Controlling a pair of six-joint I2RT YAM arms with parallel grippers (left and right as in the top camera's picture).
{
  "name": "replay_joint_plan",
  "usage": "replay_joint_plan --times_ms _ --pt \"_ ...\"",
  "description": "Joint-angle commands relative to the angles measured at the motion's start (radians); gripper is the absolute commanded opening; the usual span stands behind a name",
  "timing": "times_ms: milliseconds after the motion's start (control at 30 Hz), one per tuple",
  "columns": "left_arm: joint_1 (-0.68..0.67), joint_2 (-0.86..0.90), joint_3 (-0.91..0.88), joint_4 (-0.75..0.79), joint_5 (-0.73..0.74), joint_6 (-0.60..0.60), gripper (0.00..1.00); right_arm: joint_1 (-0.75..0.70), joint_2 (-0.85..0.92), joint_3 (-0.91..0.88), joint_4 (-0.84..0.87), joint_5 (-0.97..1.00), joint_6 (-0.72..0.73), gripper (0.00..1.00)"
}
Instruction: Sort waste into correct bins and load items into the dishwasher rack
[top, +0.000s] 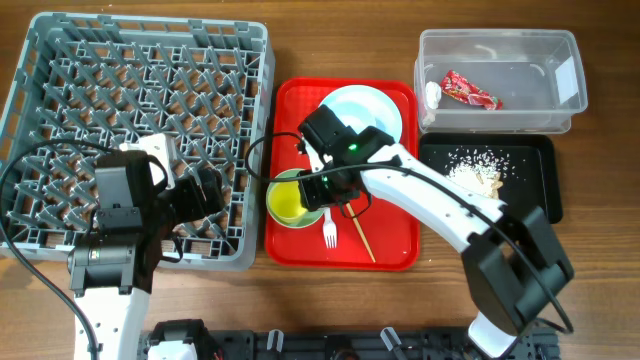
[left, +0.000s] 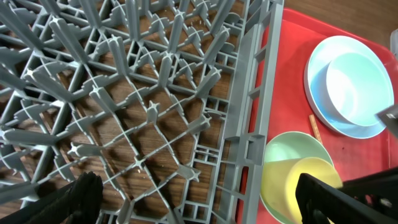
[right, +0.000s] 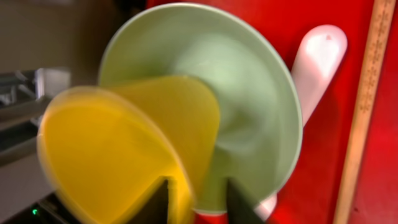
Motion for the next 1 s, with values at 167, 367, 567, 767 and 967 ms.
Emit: replay_joint_plan --times_ms 167,367,567,767,967 --pt "-0.003 -0.002 0.017 0.003 0.015 -0.006 1.0 -0.084 -0.125 0.085 -0.042 0.017 0.044 0.04" --pt "-0.004 0.086 0.016 0.241 0.615 -0.1 0.98 -0.361 -0.301 0.089 -0.029 -0.328 0.027 0.05" --pt "-0.004 0.295 0.016 0.843 1.283 -0.218 0.92 -0.431 -0.3 0.089 0.055 -0.776 -0.007 0.04" --pt "-0.004 0.333 0.017 1.157 1.402 -0.347 0.93 -0.431 -0.3 0.089 0.163 -1.055 0.023 0.04" --pt "-0.071 0.333 0.017 1.33 1.397 -0.44 0.93 -0.431 -0.3 0.089 0.178 -1.087 0.031 0.04"
